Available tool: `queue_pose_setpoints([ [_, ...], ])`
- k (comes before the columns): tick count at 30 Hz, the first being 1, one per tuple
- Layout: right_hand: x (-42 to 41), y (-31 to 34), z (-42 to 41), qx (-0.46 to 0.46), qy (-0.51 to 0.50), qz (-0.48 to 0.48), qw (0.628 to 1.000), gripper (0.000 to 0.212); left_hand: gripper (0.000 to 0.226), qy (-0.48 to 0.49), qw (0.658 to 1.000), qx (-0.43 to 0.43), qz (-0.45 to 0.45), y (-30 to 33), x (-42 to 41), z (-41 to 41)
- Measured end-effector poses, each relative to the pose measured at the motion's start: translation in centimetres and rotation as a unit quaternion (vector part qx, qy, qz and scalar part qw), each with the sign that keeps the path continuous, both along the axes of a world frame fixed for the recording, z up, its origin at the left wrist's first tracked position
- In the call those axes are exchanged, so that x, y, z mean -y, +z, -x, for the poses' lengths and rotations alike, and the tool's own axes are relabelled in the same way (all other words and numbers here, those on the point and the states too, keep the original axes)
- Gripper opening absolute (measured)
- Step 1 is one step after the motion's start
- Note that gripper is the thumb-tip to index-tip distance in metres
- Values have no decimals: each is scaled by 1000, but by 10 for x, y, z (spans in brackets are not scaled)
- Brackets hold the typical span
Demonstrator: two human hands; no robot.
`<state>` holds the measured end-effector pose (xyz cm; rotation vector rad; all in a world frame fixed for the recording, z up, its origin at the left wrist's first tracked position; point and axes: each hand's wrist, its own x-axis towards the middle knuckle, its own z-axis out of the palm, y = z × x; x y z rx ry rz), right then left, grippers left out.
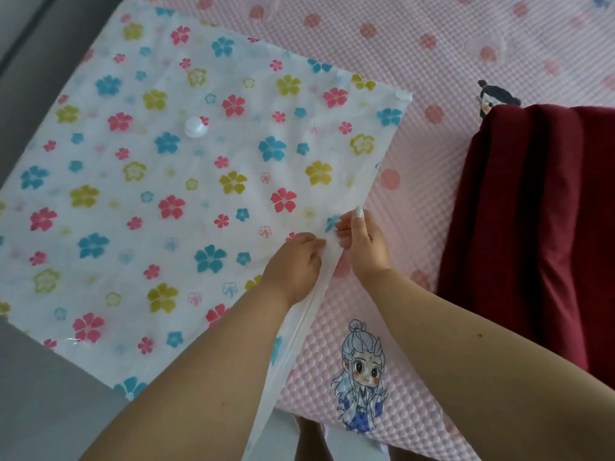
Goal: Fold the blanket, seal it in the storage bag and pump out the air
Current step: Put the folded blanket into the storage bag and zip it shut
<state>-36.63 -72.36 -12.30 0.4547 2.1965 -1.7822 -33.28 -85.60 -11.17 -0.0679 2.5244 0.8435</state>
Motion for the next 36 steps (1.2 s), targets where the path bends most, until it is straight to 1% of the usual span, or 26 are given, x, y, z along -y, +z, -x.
queue_pose_setpoints([
  [1,-3,-3,1,9,20,-28,999,33,39,3,1000,19,-7,3,2,3],
  [3,-8,-9,4,-6,53,-141,989,27,42,-6,999,46,-20,10,7,10],
  [4,-8,-8,7,-2,47,-173,984,25,46,-12,998,49,-22,15,9,14],
  [5,-5,-7,11,16,42,-181,982,26,50,-15,998,48,-27,22,10,18],
  [8,12,-1,24,90,59,-92,990,33,54,-9,999,31,-31,47,13,36],
  [9,18,1,29,102,69,-90,988,33,55,-3,999,17,-30,57,14,42],
  [11,22,6,38,98,63,-128,985,36,55,11,999,-17,-47,80,15,55],
  [12,20,11,40,94,52,-126,986,38,54,18,998,-36,-54,91,14,59],
  [13,18,15,42,88,43,-104,990,39,52,19,997,-55,-54,100,14,63],
  [15,12,25,46,64,50,-83,993,42,49,7,997,-73,-25,117,12,68],
  [16,7,32,48,56,61,-89,993,44,49,-1,997,-74,0,124,10,70],
  [18,-11,42,53,46,89,-134,986,42,50,-1,998,-59,38,139,7,75],
  [19,-22,48,56,56,106,-162,979,40,51,8,997,-58,46,148,4,78],
  [20,-36,52,58,88,116,-187,972,34,51,17,996,-68,49,159,1,80],
  [21,-52,55,60,119,91,-194,969,29,51,27,994,-92,51,171,-2,83],
  [22,-68,58,60,130,82,-243,958,35,50,38,990,-123,54,183,-5,87],
  [24,-93,65,58,145,93,-337,926,45,44,54,979,-185,60,207,-15,92],
  [25,-101,73,56,135,112,-380,908,49,42,52,975,-205,63,218,-21,93],
  [27,-103,82,51,21,198,-449,871,56,48,31,970,-226,82,235,-38,91],
  [28,-99,85,47,-29,275,-443,853,56,52,19,967,-231,102,242,-47,89],
  [29,-94,85,42,-58,359,-420,831,54,53,13,964,-238,119,248,-54,88],
  [30,-89,80,36,-49,440,-388,808,53,53,15,959,-250,129,254,-59,88],
  [31,-88,72,29,-20,511,-368,777,52,52,26,954,-267,133,260,-63,89],
  [32,-91,63,23,18,558,-355,750,52,51,45,947,-286,135,268,-66,91],
  [34,-98,44,15,90,593,-350,720,52,48,82,933,-320,143,285,-61,91],
  [36,-105,39,15,113,602,-357,706,50,47,91,925,-332,161,294,-59,89],
])
